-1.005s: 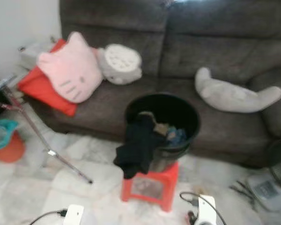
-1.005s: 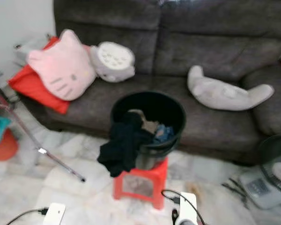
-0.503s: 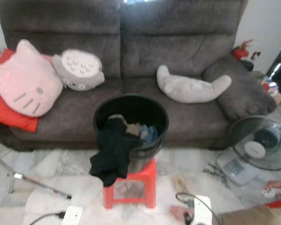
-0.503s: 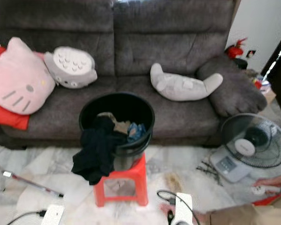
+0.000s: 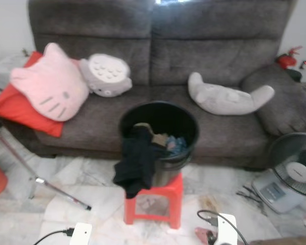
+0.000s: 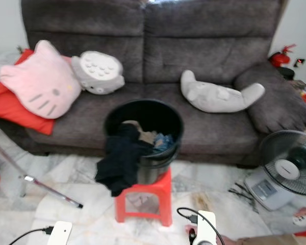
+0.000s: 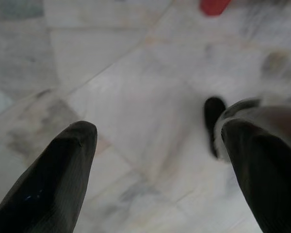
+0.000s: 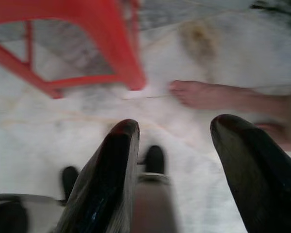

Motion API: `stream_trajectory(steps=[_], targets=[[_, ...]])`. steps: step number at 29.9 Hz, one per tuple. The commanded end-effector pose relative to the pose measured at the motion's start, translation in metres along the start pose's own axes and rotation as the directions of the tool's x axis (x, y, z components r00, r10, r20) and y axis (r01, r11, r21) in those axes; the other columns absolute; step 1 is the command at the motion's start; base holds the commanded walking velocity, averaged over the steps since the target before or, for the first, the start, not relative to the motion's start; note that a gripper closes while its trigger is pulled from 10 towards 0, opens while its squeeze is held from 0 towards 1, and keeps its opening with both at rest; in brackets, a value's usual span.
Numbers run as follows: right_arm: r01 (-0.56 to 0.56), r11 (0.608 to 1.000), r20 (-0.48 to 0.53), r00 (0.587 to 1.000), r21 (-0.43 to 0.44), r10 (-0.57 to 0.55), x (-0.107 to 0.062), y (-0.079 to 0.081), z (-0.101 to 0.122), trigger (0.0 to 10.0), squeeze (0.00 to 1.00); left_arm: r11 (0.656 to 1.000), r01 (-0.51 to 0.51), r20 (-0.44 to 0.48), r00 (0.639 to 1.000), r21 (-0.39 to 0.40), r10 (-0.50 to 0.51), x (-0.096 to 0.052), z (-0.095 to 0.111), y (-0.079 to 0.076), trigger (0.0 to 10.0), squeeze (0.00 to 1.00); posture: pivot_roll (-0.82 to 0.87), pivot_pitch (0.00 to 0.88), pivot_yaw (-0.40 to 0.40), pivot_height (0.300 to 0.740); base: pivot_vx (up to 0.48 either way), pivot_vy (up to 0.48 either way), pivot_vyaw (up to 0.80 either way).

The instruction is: Hang hanger

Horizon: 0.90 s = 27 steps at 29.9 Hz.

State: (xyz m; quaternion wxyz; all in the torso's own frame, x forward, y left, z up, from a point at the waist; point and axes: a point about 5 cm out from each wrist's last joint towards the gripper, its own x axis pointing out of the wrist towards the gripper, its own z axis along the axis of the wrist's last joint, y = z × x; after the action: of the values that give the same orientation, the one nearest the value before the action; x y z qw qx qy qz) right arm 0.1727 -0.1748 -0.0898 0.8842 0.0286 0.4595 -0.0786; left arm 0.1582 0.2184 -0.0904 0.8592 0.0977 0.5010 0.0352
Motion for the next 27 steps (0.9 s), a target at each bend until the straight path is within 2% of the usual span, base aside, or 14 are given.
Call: stream_trajectory(steps=[1,13,27], targets=[[-0.002,1.0,0.002,1.0,-0.002,0.002,-0.0001,0.0006,-0.0003,10.0,0.0,1.0,-0.005,-0.001,1.0,-0.001,0.005,0.0005,0.0027,0.0003,10.0,0.0,0.01,0.0,0.027,0.74,0.0,0.247,0.0],[-0.007,1.0,0.003,1.0,-0.005,0.007,-0.0001,0.0018,-0.0002,10.0,0.0,1.0,-0.007,-0.003,1.0,-0.004,0.007,0.0005,0.0025,0.0005,10.0,0.0,0.02,0.0,0.028,0.74,0.0,0.042,0.0],[-0.008,1.0,0.0,1.0,-0.006,0.008,-0.0002,0.002,-0.0007,10.0,0.0,1.0,-0.01,-0.001,1.0,-0.006,0.01,0.0005,0.0027,0.0009,10.0,0.0,0.02,0.0,0.028,0.74,0.0,0.314,0.0]])
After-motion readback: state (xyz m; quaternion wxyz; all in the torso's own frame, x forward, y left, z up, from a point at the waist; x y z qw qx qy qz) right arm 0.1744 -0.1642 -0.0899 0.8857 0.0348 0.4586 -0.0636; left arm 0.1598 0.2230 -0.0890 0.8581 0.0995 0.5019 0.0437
